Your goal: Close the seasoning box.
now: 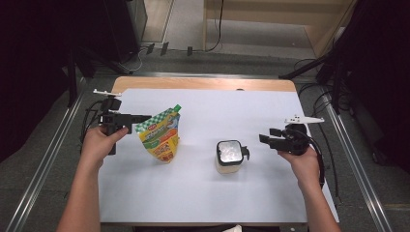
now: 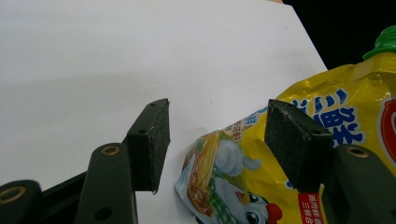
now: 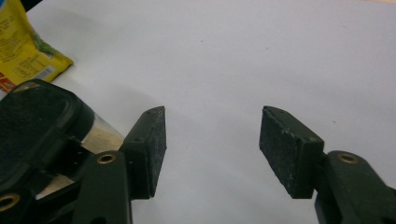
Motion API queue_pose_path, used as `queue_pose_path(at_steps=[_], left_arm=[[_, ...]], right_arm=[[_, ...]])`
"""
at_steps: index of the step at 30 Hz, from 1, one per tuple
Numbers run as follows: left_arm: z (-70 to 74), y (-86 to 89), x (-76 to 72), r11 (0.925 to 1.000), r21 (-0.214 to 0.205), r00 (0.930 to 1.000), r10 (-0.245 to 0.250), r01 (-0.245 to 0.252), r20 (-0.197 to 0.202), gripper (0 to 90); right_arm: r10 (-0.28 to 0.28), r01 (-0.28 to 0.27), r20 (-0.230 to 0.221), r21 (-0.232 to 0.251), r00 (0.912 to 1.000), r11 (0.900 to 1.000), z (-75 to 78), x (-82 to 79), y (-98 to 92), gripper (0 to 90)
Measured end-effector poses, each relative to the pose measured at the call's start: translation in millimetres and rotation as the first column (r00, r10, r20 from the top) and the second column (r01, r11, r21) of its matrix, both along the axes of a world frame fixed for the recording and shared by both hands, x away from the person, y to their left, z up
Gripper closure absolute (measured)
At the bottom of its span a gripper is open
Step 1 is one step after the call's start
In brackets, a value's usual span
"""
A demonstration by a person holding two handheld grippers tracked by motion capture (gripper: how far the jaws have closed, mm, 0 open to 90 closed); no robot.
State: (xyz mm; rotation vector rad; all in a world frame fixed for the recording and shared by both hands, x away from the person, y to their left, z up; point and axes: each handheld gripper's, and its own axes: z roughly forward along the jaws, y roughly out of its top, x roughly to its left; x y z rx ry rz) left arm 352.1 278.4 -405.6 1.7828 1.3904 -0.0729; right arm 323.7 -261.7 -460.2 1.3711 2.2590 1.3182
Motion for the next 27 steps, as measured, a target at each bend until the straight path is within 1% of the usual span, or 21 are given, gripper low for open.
queue_pose_path(at_steps=[5,6,10,13,15,19,22,27], left_arm=[[-1.4,-0.3,0.6,1.0,0.0,1.0,0.002,-0.002,-0.003,41.4],[-1.6,-0.4,0.7,1.0,0.0,1.0,0.003,-0.003,-0.004,41.4],[-2.5,-0.4,1.1,1.0,0.0,1.0,0.003,-0.003,-0.007,41.3],[-3.4,-0.2,1.5,1.0,-0.001,0.9999,0.003,-0.003,-0.01,41.4],[-4.3,-0.1,2.0,1.0,0.002,0.9999,0.003,-0.003,-0.013,41.3],[-6.3,-0.3,2.9,1.0,0.008,0.9998,0.004,-0.004,-0.02,41.4],[-7.8,-0.2,3.8,0.9999,0.013,0.9996,0.002,-0.001,-0.027,41.4],[-8.7,-0.1,4.3,0.9999,0.014,0.9996,0.002,-0.001,-0.028,41.4]], right_arm=[[-0.034,0.034,-0.012,-0.004,0.9994,0.9994,-8.1,2.8,-10.6,41.0],[-0.054,0.054,-0.008,-0.009,0.9985,0.9985,-10.7,3.4,-12.5,40.5],[-0.074,0.073,-0.01,-0.022,0.9972,0.9971,-17.6,4.7,-16.4,37.4],[-0.085,0.085,-0.006,-0.043,0.9963,0.9954,-21.9,5.7,-17.3,33.9],[-0.087,0.087,-0.002,-0.055,0.9962,0.9947,-23.7,6.3,-17.6,32.4],[-0.099,0.098,-0.004,-0.058,0.9951,0.9935,-26.1,6.9,-17.9,31.2],[-0.098,0.098,-0.002,-0.065,0.9952,0.9931,-27.7,7.2,-17.4,30.4],[-0.092,0.092,0.002,-0.079,0.9958,0.9927,-29.4,7.2,-16.3,30.0]])
